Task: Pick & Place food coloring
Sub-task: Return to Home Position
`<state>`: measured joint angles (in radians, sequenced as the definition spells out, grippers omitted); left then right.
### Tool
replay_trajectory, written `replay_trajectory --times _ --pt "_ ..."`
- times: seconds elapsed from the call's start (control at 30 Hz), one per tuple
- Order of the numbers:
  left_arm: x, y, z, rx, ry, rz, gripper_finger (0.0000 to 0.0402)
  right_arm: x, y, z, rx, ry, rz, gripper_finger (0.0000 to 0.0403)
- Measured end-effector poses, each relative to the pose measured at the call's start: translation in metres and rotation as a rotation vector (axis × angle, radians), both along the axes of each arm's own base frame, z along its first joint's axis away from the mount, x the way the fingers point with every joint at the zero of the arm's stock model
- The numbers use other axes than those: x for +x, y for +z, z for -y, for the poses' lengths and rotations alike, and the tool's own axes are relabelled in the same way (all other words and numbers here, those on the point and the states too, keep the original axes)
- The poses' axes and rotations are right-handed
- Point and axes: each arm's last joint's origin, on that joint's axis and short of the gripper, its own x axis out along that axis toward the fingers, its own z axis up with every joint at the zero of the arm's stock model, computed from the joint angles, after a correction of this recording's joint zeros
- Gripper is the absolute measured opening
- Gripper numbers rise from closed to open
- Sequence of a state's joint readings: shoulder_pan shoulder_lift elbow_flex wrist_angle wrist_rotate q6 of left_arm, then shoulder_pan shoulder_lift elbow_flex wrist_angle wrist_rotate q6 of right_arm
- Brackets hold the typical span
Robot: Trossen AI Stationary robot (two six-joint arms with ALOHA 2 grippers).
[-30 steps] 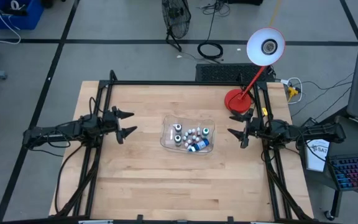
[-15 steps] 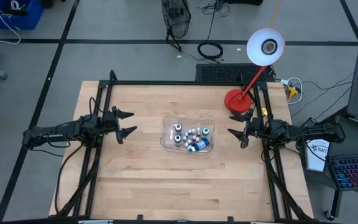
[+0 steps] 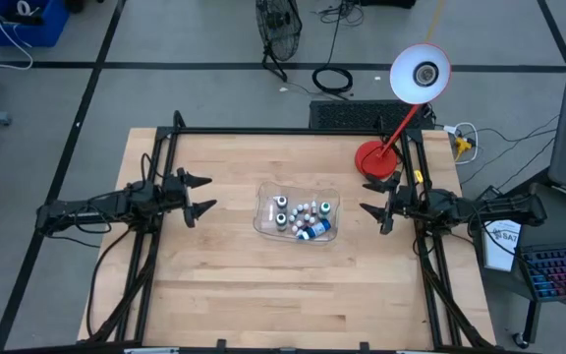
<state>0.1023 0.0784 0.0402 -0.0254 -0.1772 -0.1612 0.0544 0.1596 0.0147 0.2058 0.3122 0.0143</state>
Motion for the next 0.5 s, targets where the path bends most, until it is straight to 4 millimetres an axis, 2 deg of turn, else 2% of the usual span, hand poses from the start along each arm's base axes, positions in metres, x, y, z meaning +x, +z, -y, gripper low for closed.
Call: replay_trajectory --times 0.2,0.5 --pt "0.0 0.0 0.0 0.0 0.0 0.0 0.0363 0.0 0.0001 0.0 0.0 0.0 0.0 0.0271" --pt "0.0 0.0 0.0 0.0 0.0 0.0 0.0376 0.0 0.0001 0.0 0.0 0.0 0.0 0.0268"
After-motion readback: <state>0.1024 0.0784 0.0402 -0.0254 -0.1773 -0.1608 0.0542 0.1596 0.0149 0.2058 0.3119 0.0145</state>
